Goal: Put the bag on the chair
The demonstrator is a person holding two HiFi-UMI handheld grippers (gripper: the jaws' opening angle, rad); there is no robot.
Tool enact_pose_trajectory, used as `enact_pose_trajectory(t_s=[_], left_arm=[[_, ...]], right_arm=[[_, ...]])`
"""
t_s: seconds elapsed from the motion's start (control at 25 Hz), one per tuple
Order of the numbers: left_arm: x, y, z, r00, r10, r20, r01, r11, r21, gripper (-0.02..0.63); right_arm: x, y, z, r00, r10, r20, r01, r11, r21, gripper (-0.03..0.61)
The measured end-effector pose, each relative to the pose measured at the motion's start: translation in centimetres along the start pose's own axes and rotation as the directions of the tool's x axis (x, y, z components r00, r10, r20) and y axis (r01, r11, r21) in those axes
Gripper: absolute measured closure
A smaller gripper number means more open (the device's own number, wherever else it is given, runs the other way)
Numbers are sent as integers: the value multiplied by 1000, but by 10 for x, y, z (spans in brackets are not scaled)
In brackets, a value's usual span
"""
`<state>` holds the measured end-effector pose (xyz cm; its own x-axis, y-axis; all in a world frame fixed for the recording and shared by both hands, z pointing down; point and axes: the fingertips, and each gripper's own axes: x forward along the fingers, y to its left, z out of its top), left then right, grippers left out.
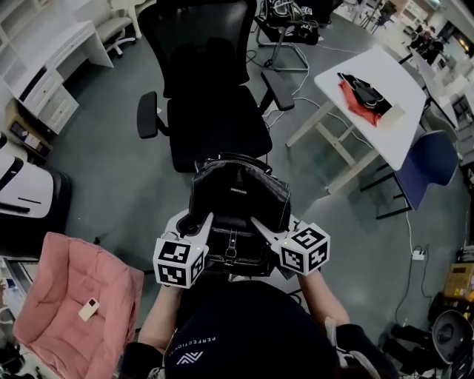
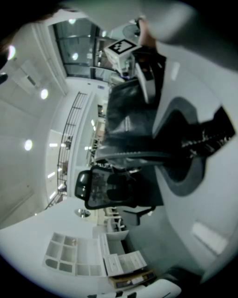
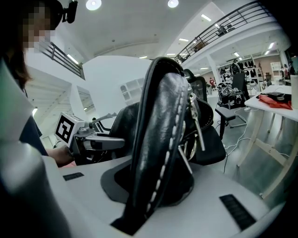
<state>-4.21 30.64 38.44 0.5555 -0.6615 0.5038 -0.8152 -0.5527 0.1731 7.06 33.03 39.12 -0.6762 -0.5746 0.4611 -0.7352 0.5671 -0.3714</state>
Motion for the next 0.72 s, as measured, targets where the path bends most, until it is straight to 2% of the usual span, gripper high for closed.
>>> enact_pose_trajectory(t_s=[0.4, 0.72], left_arm=[[40, 79, 41, 1000, -7, -4, 7, 1000, -12, 492], [65, 125, 68, 1000, 0, 13, 1, 1000, -13, 492]], right_arm=[[75, -26, 57, 1000, -2, -14, 3, 1000, 11, 517], [119, -44, 94, 1000, 3, -11, -3, 1000, -5, 517]])
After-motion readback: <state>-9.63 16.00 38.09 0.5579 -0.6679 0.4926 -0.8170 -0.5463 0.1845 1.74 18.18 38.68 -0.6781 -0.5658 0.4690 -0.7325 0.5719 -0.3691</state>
